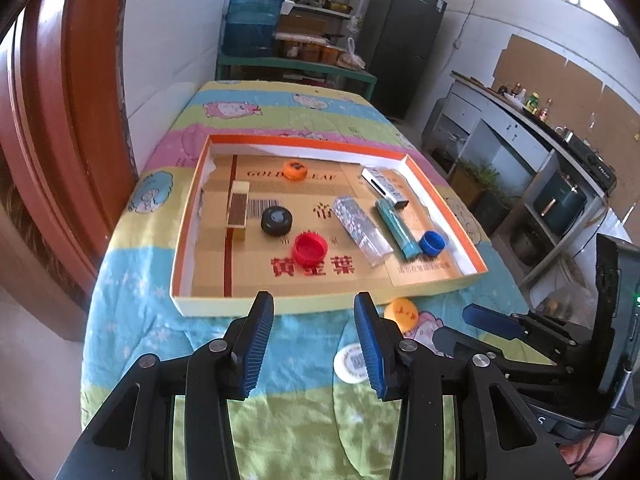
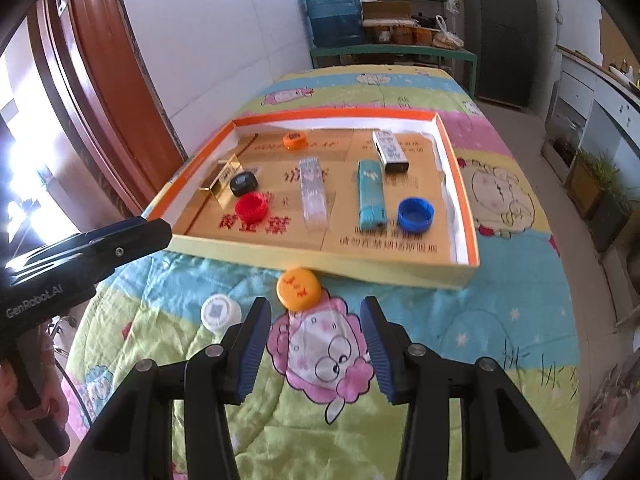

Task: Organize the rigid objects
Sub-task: 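Withdraw both open tools from the box toward the white and yellow caps on the bedspread, then grasp the yellow red-printed cap with the right tool while the left tool grasps the white QR cap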

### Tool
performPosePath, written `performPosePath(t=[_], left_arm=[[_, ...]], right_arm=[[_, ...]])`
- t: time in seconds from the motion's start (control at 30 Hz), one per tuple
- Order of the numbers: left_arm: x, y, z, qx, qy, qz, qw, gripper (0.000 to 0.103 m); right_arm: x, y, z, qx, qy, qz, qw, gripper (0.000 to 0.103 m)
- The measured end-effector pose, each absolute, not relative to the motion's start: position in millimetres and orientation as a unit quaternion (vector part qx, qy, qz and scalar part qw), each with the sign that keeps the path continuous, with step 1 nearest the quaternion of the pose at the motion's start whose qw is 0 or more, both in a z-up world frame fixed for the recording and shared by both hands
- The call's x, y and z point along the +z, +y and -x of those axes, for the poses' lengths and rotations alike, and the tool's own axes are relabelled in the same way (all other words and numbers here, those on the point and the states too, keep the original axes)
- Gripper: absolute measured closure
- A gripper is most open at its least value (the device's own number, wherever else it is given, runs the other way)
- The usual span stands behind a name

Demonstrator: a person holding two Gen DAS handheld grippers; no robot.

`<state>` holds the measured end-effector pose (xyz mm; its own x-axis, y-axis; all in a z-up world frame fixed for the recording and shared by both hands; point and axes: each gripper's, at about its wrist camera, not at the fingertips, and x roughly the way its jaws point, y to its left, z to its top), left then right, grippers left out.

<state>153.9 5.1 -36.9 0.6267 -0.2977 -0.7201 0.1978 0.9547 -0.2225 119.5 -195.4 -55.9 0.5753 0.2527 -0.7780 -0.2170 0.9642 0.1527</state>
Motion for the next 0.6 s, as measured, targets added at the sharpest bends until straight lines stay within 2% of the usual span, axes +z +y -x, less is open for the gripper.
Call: performPosePath(t=[0.6], left_arm=[[-67.3, -0.2, -133.6, -0.148, 0.426, 0.039, 0.892, 0.06]], right_arm=[[-84.3, -174.5, -138.0, 0.131, 0.459, -0.005, 0.879, 0.057]])
